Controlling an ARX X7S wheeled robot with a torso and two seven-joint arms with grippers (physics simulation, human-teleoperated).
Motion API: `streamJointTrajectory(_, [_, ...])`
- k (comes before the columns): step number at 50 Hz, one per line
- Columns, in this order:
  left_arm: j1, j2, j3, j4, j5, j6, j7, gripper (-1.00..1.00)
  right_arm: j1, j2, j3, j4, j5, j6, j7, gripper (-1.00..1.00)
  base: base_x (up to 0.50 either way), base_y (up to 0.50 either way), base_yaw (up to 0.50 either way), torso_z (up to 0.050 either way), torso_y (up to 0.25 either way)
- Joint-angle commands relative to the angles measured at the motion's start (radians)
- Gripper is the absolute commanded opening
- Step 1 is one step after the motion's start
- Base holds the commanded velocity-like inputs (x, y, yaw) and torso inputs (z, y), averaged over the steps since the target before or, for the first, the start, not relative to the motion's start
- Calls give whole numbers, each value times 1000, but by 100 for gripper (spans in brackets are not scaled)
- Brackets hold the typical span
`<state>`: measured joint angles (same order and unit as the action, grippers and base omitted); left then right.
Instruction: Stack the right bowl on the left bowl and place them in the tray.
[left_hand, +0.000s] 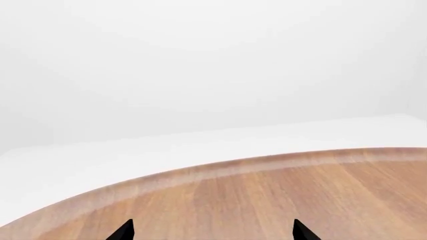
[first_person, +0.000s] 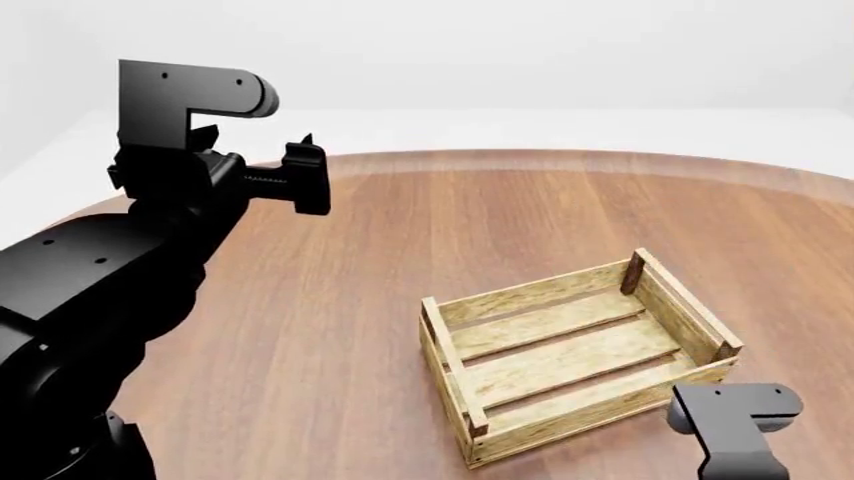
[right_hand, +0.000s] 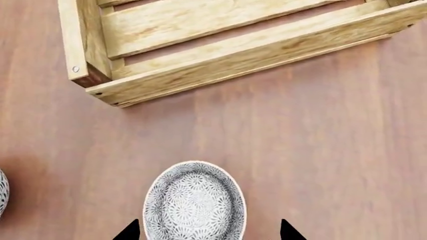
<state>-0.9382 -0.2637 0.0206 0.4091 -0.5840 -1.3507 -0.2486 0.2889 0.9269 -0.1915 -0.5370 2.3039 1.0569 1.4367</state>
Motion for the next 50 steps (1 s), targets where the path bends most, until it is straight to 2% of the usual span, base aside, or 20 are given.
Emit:
streamJointTrajectory(1, [1,-1,4,-2,-7,4,-4,100,-31,2,6,31,-50,3,-45,100,0,0,0,0,0])
streamJointTrajectory(23, [14,-8,10,-17,-8,27,-5,100,-57,-14,10,153,-166,41,-169,100,0,0,0,0,0])
streamJointTrajectory(38, [12,-11,7,-18,-14,26,-6,100,-39,-75,-27,281,-310,90,-306,100,0,0,0,0,0])
streamJointTrajectory(50, [11,-12,7,-19,-16,27,-8,100,-38,-74,-33,286,-313,86,-314,100,0,0,0,0,0])
